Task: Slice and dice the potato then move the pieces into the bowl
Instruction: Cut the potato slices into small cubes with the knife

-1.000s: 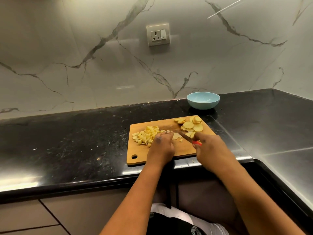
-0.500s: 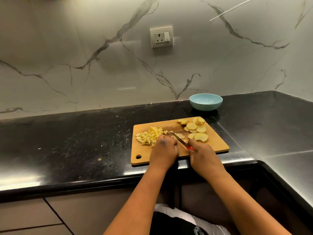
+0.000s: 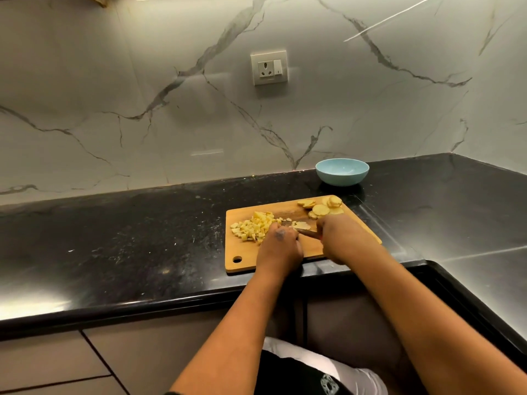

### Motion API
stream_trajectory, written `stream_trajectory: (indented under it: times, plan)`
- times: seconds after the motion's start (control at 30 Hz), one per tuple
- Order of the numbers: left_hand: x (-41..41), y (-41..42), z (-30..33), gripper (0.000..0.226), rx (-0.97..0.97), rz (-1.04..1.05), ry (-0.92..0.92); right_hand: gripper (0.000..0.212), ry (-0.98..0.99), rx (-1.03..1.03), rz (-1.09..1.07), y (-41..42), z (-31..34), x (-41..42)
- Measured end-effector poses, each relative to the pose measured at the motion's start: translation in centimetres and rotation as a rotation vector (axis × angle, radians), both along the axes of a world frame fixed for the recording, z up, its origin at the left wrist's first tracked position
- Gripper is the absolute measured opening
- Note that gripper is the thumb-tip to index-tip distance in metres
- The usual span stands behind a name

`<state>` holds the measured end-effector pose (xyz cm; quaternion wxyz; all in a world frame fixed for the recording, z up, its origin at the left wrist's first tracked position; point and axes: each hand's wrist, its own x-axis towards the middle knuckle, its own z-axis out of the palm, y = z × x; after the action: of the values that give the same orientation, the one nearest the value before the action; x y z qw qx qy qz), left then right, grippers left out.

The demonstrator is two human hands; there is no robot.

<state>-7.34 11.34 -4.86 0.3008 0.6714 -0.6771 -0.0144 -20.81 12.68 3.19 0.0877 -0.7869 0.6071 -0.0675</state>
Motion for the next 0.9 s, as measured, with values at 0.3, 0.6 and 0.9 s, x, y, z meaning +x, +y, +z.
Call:
stream_trajectory:
  times: [0.3,0.6,0.9]
  plan:
    - [-0.1,0.6,0.0,0.033,0.017,0.027,0.009,0.022,-0.115,0.036,0.022,1.5,0.3,-4.4]
    - [-0.1,0.9,0.5,0.026,-0.074,0.044,0.013,0.014,-0.512,-0.105,-0.092,-0.2,-3.0,-5.2]
    - [0.5,0.6,0.6,0.036,-0.181,0.066,0.08,0.019,-0.537,-0.243,0.057,-2.1,-4.1,-1.6]
